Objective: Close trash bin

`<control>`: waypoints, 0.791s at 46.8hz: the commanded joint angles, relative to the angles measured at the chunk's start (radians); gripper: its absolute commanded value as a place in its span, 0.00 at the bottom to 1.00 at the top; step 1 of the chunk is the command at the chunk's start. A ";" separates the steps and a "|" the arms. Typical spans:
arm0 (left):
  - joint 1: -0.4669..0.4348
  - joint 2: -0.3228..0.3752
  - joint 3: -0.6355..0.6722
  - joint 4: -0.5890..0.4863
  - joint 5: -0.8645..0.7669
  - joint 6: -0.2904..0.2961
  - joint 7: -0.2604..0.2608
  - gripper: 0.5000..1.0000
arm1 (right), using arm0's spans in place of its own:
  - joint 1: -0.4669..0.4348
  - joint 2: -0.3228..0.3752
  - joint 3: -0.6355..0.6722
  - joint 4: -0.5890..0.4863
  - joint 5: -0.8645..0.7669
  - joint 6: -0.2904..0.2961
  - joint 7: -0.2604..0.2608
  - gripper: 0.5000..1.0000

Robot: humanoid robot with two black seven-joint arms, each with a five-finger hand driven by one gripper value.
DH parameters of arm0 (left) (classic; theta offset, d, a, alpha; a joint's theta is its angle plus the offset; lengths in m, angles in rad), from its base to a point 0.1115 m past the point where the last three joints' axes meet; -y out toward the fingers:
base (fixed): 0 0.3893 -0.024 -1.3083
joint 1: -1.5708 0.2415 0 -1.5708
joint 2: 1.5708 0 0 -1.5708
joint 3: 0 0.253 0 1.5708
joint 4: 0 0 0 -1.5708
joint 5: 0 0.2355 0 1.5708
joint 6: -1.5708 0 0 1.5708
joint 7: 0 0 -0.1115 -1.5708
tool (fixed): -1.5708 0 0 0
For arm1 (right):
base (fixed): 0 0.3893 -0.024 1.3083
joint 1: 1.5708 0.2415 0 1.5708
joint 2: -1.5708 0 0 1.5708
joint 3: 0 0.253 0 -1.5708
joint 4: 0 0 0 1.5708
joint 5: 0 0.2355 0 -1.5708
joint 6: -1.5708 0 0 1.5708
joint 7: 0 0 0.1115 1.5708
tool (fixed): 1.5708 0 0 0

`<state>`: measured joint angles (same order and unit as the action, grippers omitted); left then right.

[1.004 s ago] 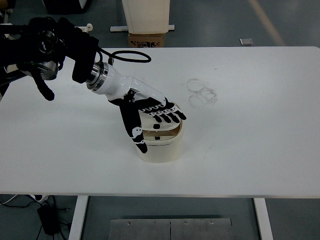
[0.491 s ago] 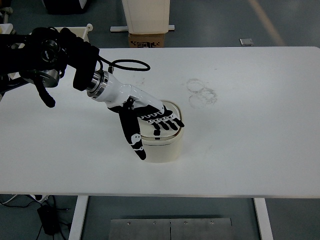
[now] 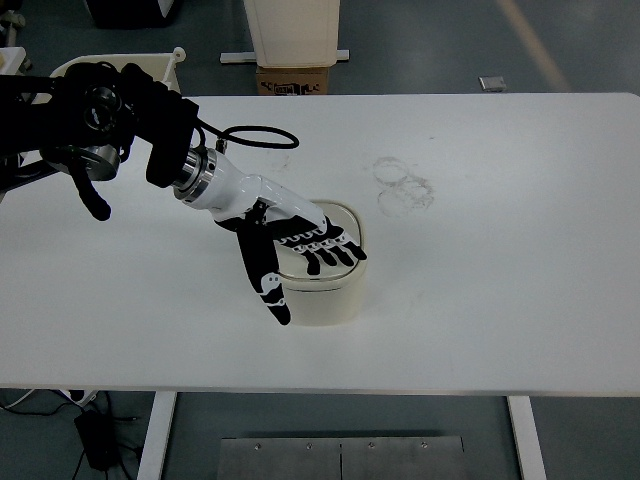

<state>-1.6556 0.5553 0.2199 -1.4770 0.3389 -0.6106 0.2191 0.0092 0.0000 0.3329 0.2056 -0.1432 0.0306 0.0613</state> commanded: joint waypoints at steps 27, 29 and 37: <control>-0.076 0.014 -0.072 0.049 -0.015 0.000 -0.001 1.00 | 0.000 0.000 0.000 0.000 0.000 0.002 0.000 0.99; -0.075 0.014 -0.105 0.066 -0.014 0.000 -0.001 1.00 | 0.000 0.000 0.000 0.000 0.000 0.000 0.000 0.99; -0.041 0.020 -0.261 0.226 -0.035 0.000 -0.015 1.00 | 0.000 0.000 0.000 0.000 0.000 0.000 0.000 0.99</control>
<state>-1.7152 0.5807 0.0163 -1.3152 0.3199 -0.6105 0.2102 0.0091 0.0000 0.3329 0.2053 -0.1429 0.0311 0.0615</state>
